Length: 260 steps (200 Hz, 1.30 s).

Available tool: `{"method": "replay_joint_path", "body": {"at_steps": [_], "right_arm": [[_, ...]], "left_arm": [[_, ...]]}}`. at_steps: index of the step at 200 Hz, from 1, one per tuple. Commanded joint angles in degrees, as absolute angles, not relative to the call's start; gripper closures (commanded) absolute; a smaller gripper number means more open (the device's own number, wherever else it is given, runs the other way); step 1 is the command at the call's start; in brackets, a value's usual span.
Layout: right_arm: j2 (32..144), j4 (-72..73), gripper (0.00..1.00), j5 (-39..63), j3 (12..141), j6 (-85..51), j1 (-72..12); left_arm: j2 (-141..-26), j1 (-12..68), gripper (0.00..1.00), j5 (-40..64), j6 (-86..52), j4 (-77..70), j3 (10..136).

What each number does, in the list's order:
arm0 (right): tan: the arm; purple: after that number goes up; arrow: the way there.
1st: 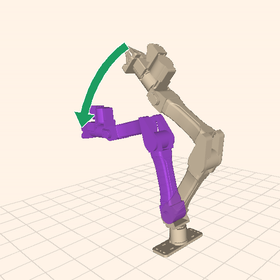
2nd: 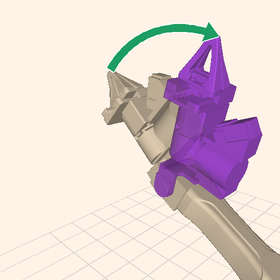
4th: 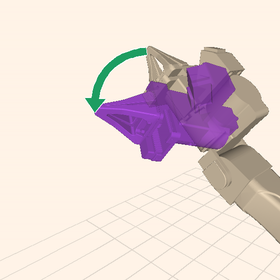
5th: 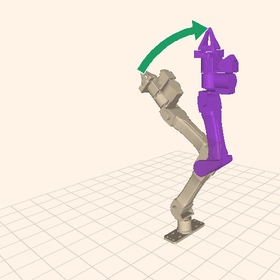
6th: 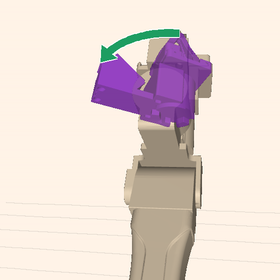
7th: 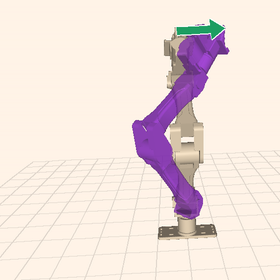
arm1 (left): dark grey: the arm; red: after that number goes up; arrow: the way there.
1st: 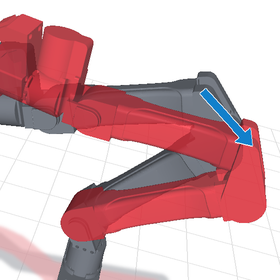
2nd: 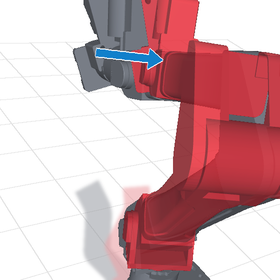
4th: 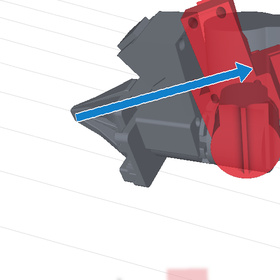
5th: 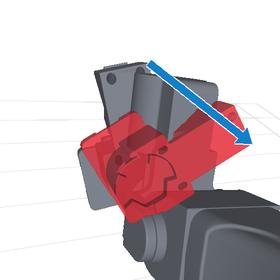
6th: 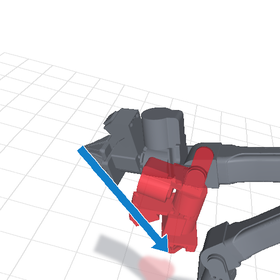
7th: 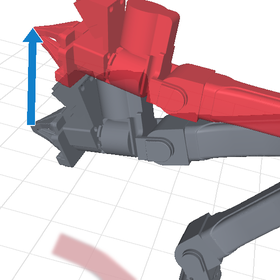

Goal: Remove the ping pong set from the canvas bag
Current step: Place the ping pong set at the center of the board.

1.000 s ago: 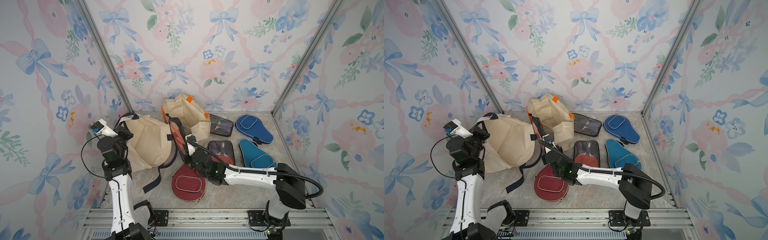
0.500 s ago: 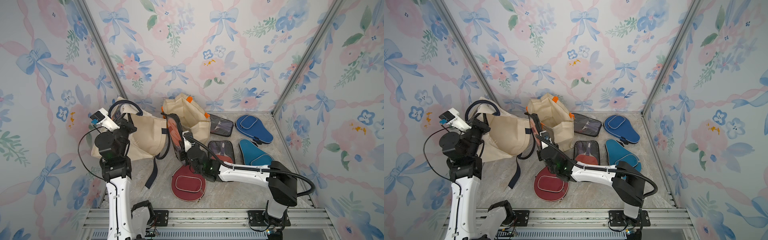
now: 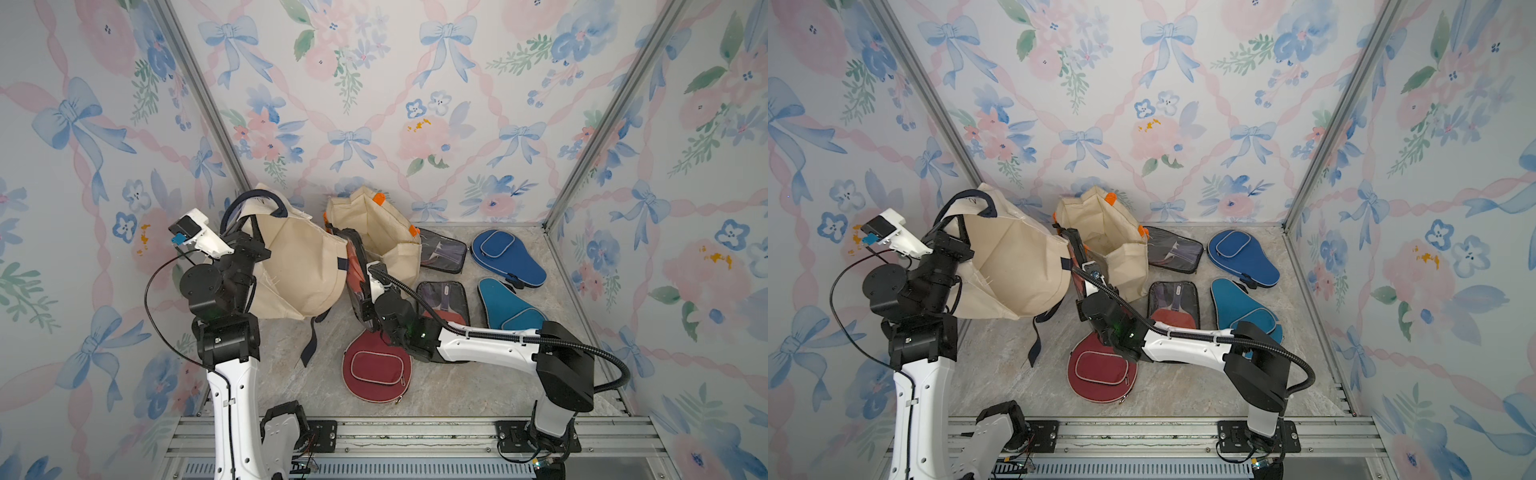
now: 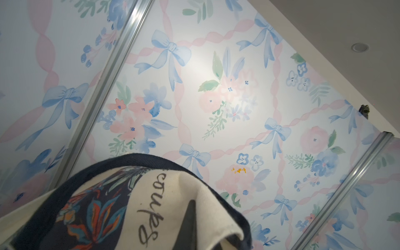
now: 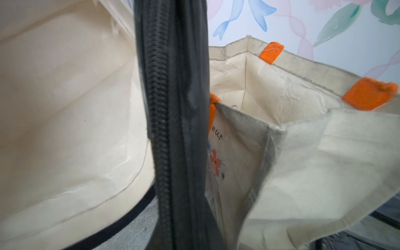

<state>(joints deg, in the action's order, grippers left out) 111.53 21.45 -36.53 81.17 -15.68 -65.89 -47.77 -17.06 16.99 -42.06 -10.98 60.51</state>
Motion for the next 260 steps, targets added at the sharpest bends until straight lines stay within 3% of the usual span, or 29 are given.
{"method": "replay_joint_path", "body": {"at_steps": [1, 75, 208, 260], "right_arm": [[110.1, 24.5, 0.99, -36.6, 81.2, -16.7, -65.5], [113.5, 21.3, 0.99, -29.2, 84.8, -29.1, -65.0], [128.1, 22.1, 0.98, -18.3, 94.6, -73.3, -64.2], [132.3, 21.1, 0.95, -17.2, 98.7, -80.0, -64.2]], "left_arm": [[-46.0, -16.4, 1.00, 17.3, -44.2, -15.2, 64.5], [-46.7, -16.3, 1.00, 15.7, -45.4, -15.2, 67.8], [-46.8, -16.1, 1.00, 12.1, -43.2, -15.2, 65.8], [-46.4, -15.7, 1.00, 11.5, -42.5, -15.2, 64.5]]}}
